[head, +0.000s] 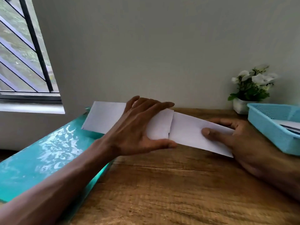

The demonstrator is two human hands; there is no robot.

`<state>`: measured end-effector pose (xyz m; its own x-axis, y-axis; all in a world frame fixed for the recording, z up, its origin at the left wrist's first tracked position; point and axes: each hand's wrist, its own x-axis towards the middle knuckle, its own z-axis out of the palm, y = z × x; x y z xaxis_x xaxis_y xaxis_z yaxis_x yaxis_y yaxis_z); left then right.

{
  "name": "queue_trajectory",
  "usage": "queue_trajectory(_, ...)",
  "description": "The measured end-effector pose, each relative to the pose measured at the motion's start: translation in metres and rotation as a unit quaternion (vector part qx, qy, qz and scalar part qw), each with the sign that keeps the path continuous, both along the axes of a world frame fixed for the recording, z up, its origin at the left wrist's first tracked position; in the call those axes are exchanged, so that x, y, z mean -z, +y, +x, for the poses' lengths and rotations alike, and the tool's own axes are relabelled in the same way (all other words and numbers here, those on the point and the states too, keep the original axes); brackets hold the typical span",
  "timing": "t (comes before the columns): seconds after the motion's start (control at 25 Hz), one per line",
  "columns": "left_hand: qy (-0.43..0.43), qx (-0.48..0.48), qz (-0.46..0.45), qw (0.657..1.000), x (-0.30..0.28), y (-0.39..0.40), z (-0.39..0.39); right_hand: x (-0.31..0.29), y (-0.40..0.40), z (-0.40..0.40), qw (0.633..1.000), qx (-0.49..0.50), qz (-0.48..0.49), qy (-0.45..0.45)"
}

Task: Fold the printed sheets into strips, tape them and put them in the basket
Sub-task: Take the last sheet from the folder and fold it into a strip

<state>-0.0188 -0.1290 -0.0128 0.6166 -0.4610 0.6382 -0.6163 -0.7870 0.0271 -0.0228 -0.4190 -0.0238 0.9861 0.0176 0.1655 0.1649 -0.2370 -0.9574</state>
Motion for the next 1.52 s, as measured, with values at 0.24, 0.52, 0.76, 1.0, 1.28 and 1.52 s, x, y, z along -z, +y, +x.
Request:
queue_trajectory(0.24, -0.021, -0.060, 0.125, 0.990, -0.010, 0.013, 0.004, -0.004, -0.002, -0.002, 1.000, -0.022, 0.002, -0.005)
queue_trajectory(0.52, -0.110, -0.042, 0.139, 0.983, 0.001, -0.016, 0.001, -0.005, 0.009, -0.006, 0.996, -0.051, 0.063, -0.042)
queue_trajectory(0.76, -0.148, -0.104, 0.101, 0.978, -0.001, -0.006, 0.000, -0.007, 0.004, -0.007, 0.985, -0.010, 0.166, -0.040)
queue_trajectory(1.0, -0.167, -0.078, 0.119, 0.976, 0.003, -0.026, -0.003, -0.010, 0.022, -0.032, 0.991, -0.042, 0.045, -0.116)
queue_trajectory(1.28, -0.192, -0.069, 0.097, 0.974, 0.001, -0.039, -0.012, -0.009, 0.033, -0.039, 0.983, -0.143, 0.002, -0.117)
queue_trajectory(1.52, -0.187, -0.074, 0.117, 0.972, -0.004, -0.060, -0.010, -0.009, 0.032, -0.038, 0.984, -0.146, 0.031, -0.100)
